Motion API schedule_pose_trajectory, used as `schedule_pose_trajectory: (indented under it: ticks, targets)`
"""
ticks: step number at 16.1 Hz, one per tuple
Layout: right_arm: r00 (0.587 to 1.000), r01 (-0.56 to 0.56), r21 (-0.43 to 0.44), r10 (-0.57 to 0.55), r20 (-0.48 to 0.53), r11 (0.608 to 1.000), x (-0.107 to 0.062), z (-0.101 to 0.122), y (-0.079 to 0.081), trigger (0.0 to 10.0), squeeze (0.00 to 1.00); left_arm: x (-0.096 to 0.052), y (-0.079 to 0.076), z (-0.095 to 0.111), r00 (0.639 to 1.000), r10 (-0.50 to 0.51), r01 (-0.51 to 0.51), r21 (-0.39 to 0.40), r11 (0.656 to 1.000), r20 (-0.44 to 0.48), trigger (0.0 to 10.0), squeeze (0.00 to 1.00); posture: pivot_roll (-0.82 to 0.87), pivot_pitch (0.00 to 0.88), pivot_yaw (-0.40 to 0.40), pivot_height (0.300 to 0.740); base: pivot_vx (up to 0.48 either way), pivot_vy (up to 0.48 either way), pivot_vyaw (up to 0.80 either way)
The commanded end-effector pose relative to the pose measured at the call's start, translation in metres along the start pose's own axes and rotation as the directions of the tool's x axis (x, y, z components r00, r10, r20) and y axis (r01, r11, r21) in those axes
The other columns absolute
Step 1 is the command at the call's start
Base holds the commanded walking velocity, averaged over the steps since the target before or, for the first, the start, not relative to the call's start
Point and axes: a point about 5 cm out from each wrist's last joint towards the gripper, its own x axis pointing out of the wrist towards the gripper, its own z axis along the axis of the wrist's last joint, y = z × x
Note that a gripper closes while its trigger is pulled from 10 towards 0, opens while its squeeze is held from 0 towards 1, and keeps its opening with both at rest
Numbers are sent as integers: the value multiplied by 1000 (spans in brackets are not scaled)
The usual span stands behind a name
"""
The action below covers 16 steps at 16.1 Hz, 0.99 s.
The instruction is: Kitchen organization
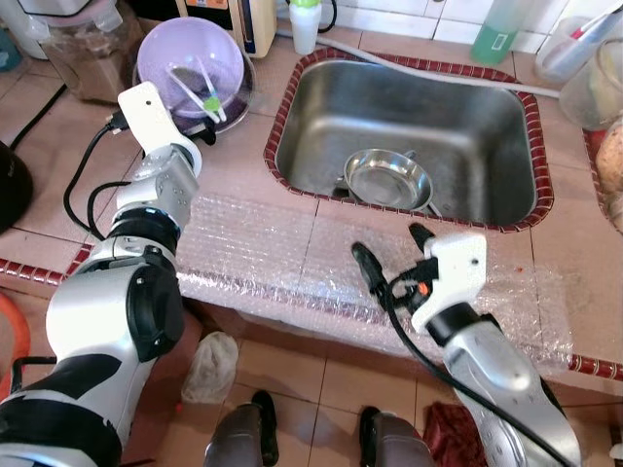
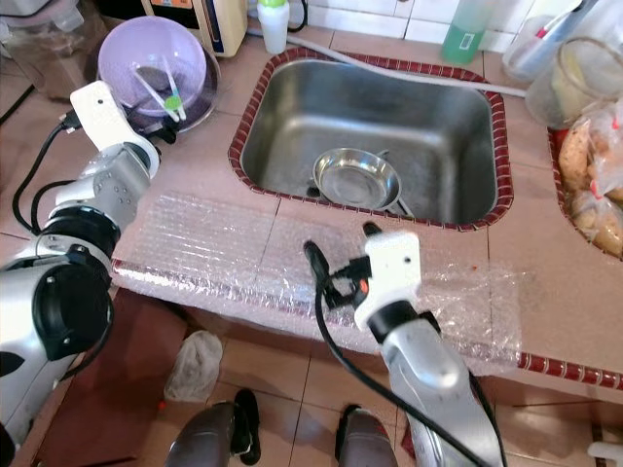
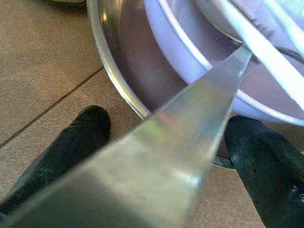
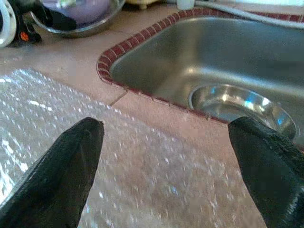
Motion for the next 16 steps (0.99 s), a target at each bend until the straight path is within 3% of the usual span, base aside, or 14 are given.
schedule_pose_trajectory:
  ticks: [1,10,16]
  targets:
    - [1000,-9,15,9,-3,1000,1,-1,1,10000,0,0,8,-12,998,21,-19,30,999,-62,10000,0,-147,213,54,740,0,0,0]
    - [999,-20,12,20,42,1000,18,2,-1,10000,0,-3,18,0,995,21,-14,69,998,-95,10000,0,-91,176,71,740,0,0,0]
    - [997,-38,18,36,75,999,28,4,0,10000,0,-10,26,-3,990,22,-9,95,995,-137,10000,0,-58,155,79,740,0,0,0]
